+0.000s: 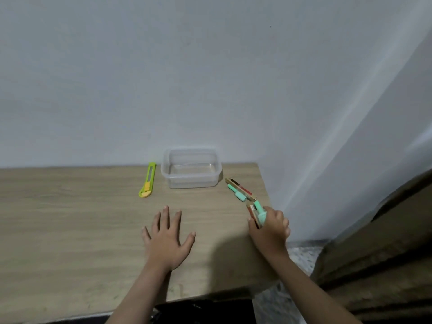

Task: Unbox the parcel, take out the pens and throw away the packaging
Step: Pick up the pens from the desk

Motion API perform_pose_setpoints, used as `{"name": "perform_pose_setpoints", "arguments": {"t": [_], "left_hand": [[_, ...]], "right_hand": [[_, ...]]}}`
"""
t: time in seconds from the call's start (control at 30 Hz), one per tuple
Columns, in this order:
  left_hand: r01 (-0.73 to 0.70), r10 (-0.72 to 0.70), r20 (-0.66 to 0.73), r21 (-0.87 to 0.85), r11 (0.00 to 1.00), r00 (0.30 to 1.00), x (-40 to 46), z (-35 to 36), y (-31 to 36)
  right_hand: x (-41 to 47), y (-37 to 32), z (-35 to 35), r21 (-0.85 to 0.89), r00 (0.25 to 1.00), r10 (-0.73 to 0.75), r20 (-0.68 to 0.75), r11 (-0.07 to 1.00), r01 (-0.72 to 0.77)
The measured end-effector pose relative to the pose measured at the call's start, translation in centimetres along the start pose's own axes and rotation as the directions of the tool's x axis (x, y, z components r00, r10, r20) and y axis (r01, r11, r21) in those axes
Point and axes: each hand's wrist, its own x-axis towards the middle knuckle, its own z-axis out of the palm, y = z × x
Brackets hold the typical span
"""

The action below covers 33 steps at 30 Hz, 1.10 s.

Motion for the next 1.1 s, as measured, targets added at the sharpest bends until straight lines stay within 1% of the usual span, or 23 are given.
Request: {"name": "perform_pose_setpoints", "arguments": {"t": [0.1, 0.23, 0.3, 0.43, 0.47, 0.57, 0.63, 0.83, 0.97, 1.1], "left_hand": [[0.009, -0.009, 0.003, -0.009, 1.0, 1.0, 0.1, 0.0, 0.0], [0.007, -0.007, 0.011, -0.005, 1.0, 1.0, 0.0, 0.2, -0.2], [0.007, -0.007, 0.008, -0.007, 1.0, 1.0, 0.0, 0.2, -0.1], [0.004, -0.004, 0.007, -0.007, 1.0, 1.0, 0.0, 0.2, 0.0], [0.005, -0.005, 0.01, -0.007, 1.0, 1.0, 0.0, 0.2, 0.0], [0.005, -0.005, 0.019, -0.008, 1.0, 1.0, 0.0, 0.1, 0.0], [0.003, -0.003, 0.025, -0.008, 1.0, 1.0, 0.0, 0.1, 0.0], [0.004, -0.003, 0.018, -0.032, 0.999, 1.0, 0.0, -0.2, 0.1], [0.008, -0.007, 0.015, -0.041, 0.999, 1.0, 0.0, -0.1, 0.1], [0.011, -0.01, 0.023, -0.03, 0.999, 1.0, 0.0, -0.2, 0.1]], "right_hand": [[-0.1, 0.6, 0.2, 0.069, 0.996, -0.072, -0.046, 0.995, 0.075], [0.3, 0.6, 0.0, 0.277, 0.978, -0.203, -0.038, 0.939, 0.205], [1.3, -0.2, 0.0, 0.285, 0.962, -0.271, -0.014, 0.922, 0.264], [3.6, -2.9, 1.2, 0.249, 0.944, -0.331, -0.009, 0.913, 0.322], [4.1, -3.5, 1.4, 0.231, 0.945, -0.325, 0.028, 0.922, 0.31], [5.4, -4.7, 2.0, 0.133, 0.94, -0.279, 0.196, 0.957, 0.257], [5.9, -5.1, 2.4, 0.098, 0.926, -0.268, 0.265, 0.963, 0.25], [6.6, -5.6, 2.3, 0.098, 0.927, -0.232, 0.296, 0.972, 0.212], [7.6, -6.4, 1.6, -0.003, 0.905, -0.18, 0.386, 0.981, 0.196], [7.4, -6.8, 1.5, -0.059, 0.909, -0.163, 0.383, 0.978, 0.2]]}}
